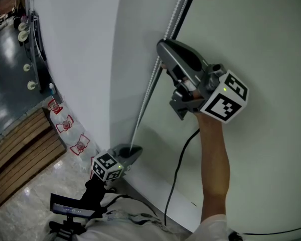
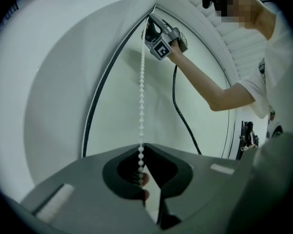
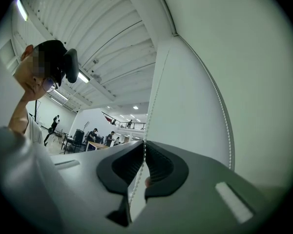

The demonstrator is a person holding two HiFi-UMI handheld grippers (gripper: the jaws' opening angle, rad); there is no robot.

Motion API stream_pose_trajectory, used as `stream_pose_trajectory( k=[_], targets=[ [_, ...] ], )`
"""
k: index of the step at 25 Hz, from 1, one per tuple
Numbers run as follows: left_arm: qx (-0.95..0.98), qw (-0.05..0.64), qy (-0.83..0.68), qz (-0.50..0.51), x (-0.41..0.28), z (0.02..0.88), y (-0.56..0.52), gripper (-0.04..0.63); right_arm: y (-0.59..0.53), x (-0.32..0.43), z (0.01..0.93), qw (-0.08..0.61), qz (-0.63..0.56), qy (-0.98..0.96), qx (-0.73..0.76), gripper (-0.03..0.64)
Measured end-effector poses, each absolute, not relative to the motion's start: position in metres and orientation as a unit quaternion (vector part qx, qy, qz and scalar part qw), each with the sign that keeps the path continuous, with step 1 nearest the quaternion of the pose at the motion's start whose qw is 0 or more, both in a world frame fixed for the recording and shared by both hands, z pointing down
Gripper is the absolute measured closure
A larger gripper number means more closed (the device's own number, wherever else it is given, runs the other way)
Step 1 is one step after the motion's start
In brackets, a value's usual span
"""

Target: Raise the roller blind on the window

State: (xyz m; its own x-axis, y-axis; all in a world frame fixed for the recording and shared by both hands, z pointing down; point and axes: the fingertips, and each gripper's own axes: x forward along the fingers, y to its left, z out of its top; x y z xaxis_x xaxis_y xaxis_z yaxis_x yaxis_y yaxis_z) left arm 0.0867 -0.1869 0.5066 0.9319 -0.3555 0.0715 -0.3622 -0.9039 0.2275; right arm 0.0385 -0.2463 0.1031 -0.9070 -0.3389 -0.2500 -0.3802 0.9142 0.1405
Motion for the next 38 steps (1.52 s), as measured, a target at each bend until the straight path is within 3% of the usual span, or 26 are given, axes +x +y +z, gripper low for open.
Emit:
stream_pose_trajectory(
  k=[14,38],
  targets=[
    [0.975,0.12,-0.186,0.011,0.087,0.501,-0.189,0.597,-0.237,0.05,0.109,0.112,0.045,0.976,-0.182,0.611],
    [0.979,0.107,-0.173,0.006,0.093,0.49,-0.184,0.597,-0.218,0.047,0.215,0.032,0.001,0.978,-0.206,0.614]
  ],
)
